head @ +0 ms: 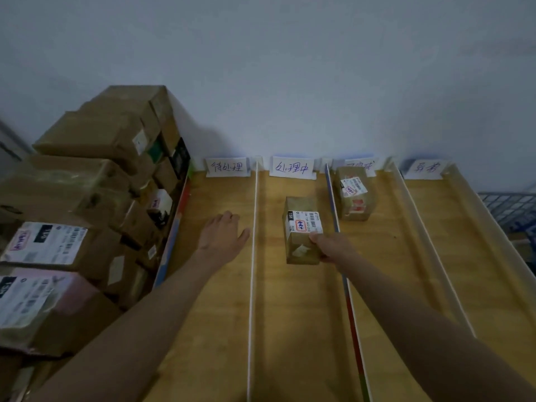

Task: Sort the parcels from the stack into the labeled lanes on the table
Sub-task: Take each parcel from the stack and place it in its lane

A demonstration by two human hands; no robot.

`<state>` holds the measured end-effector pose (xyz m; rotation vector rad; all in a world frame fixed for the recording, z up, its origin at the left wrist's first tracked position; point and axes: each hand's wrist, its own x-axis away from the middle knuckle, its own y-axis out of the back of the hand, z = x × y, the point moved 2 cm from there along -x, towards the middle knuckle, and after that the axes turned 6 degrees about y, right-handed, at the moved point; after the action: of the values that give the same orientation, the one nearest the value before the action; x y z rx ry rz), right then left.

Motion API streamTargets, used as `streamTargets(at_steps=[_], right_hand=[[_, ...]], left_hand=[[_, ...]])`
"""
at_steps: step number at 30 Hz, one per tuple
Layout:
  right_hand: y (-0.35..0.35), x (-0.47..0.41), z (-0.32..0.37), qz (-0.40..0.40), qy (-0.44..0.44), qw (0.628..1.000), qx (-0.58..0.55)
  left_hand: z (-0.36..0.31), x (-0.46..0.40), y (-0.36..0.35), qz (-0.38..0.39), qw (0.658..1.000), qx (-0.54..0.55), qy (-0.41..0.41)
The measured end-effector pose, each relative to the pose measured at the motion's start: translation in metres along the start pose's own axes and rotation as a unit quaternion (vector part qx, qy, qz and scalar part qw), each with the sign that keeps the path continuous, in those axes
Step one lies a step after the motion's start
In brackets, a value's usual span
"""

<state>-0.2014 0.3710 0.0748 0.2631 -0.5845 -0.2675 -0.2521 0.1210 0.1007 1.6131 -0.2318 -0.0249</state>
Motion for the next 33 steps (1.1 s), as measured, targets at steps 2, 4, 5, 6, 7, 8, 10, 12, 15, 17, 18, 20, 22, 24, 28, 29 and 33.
streamTargets(at_steps=[2, 4, 5, 6, 7, 8, 10, 12, 15, 17, 18, 20, 22, 24, 28, 29, 33], right_hand=[[-0.009, -0.019, 0.003, 0.002, 0.007, 1.0, 0.003], [-0.018, -0.036, 0.006, -0.009, 0.006, 1.0, 0.008], [-0.024, -0.045, 0.007, -0.013, 0.004, 1.0, 0.007], [-0.03, -0.054, 0.009, -0.012, 0.0, 1.0, 0.004], [-0.036, -0.064, 0.01, -0.004, -0.003, 1.0, 0.011], [-0.042, -0.075, 0.011, 0.004, -0.004, 1.0, 0.023], [-0.053, -0.095, 0.015, 0.01, -0.004, 0.999, 0.042], [-0.063, -0.115, 0.019, 0.013, 0.004, 0.997, 0.071], [-0.073, -0.142, 0.025, 0.017, 0.011, 0.994, 0.104], [-0.079, -0.159, 0.026, 0.021, 0.004, 0.994, 0.104], [-0.082, -0.166, 0.026, 0.023, 0.007, 0.993, 0.117], [-0.088, -0.178, 0.028, 0.018, 0.017, 0.989, 0.145], [-0.095, -0.19, 0.028, 0.026, 0.018, 0.989, 0.146], [-0.104, -0.202, 0.029, 0.029, 0.028, 0.989, 0.141], [-0.117, -0.22, 0.032, 0.003, 0.025, 0.994, 0.111], [-0.12, -0.223, 0.033, 0.0, 0.024, 0.994, 0.109], [-0.127, -0.238, 0.034, -0.007, 0.003, 0.994, 0.106]], left_hand=[[0.004, -0.018, -0.007, 0.004, 1.0, 0.002, 0.012], [0.008, -0.036, -0.013, 0.014, 1.0, 0.004, 0.019], [0.009, -0.043, -0.016, 0.017, 1.0, 0.008, 0.022], [0.011, -0.051, -0.019, 0.022, 0.999, 0.014, 0.024], [0.012, -0.058, -0.021, 0.027, 0.999, 0.017, 0.026], [0.013, -0.066, -0.022, 0.031, 0.999, 0.018, 0.029], [0.015, -0.082, -0.027, 0.037, 0.999, 0.018, 0.036], [0.017, -0.097, -0.033, 0.038, 0.999, 0.012, 0.037], [0.02, -0.116, -0.043, 0.037, 0.998, 0.015, 0.041], [0.022, -0.126, -0.049, 0.037, 0.998, 0.021, 0.046], [0.023, -0.131, -0.052, 0.038, 0.998, 0.019, 0.045], [0.026, -0.139, -0.06, 0.037, 0.998, 0.015, 0.042], [0.03, -0.146, -0.067, 0.039, 0.998, 0.014, 0.045], [0.034, -0.151, -0.074, 0.042, 0.998, 0.011, 0.049], [0.042, -0.154, -0.087, 0.05, 0.997, 0.002, 0.052], [0.044, -0.154, -0.09, 0.051, 0.997, -0.001, 0.053], [0.051, -0.154, -0.096, 0.05, 0.997, -0.01, 0.052]])
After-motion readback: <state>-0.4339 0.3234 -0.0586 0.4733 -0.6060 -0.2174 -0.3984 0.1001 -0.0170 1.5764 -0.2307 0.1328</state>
